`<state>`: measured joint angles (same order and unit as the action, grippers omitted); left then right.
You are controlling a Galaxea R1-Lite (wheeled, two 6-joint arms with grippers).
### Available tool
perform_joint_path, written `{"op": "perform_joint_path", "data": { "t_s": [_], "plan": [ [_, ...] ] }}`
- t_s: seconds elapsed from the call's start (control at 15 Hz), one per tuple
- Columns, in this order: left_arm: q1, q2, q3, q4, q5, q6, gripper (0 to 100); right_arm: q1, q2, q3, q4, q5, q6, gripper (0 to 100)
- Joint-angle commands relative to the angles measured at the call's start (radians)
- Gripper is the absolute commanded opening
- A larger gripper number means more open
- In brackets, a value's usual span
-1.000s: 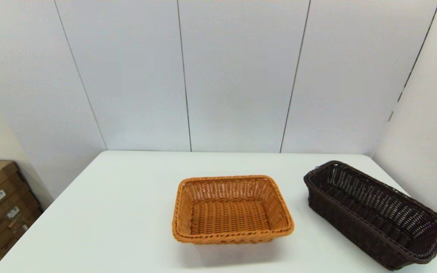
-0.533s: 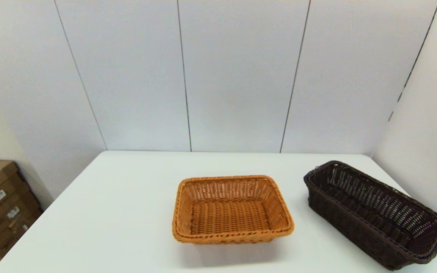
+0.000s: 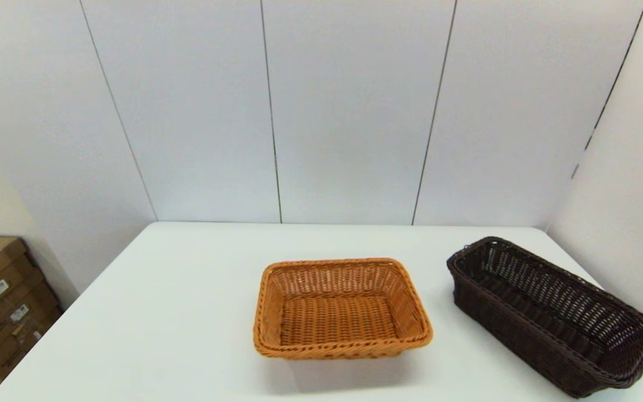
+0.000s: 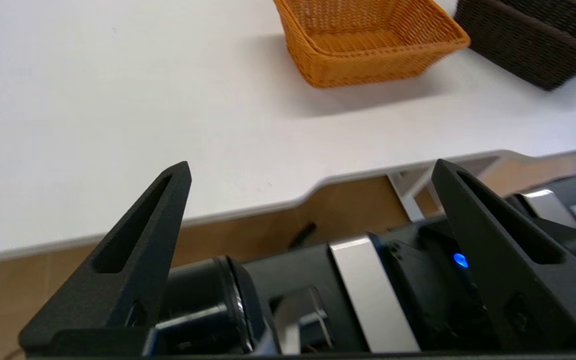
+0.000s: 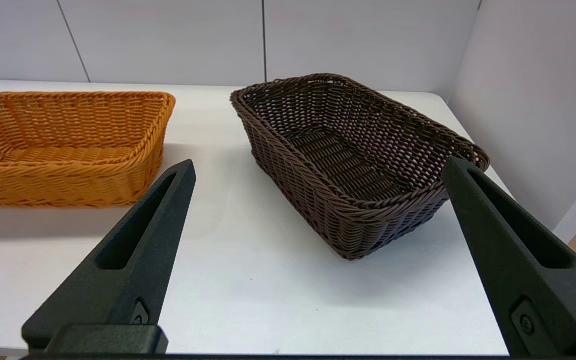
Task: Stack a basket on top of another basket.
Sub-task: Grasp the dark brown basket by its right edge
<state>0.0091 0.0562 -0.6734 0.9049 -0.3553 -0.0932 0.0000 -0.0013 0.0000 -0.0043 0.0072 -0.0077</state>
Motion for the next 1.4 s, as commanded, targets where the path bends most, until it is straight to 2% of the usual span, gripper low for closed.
{"op": "perform_joint_path", "data": {
  "t_s": [0.07,0.13,0.27,0.4,0.87,1.4],
  "plan": [
    [-0.003,-0.056,0.16,-0.233,0.093,0.004,100,0.0,0.001,0.002,0.0,0.0,0.0,100],
    [-0.003,-0.056,0.235,-0.35,0.124,0.021,100,0.0,0.001,0.002,0.0,0.0,0.0,100],
    [-0.003,-0.056,0.406,-0.603,0.157,0.144,100,0.0,0.001,0.002,0.0,0.0,0.0,100],
    [-0.003,-0.056,0.512,-0.761,0.187,0.208,100,0.0,0.001,0.002,0.0,0.0,0.0,100],
    [-0.003,-0.056,0.626,-0.776,0.308,0.214,100,0.0,0.001,0.002,0.0,0.0,-0.002,100],
    [-0.003,-0.056,0.629,-0.782,0.309,0.187,100,0.0,0.001,0.002,0.0,0.0,0.0,100]
  ]
}}
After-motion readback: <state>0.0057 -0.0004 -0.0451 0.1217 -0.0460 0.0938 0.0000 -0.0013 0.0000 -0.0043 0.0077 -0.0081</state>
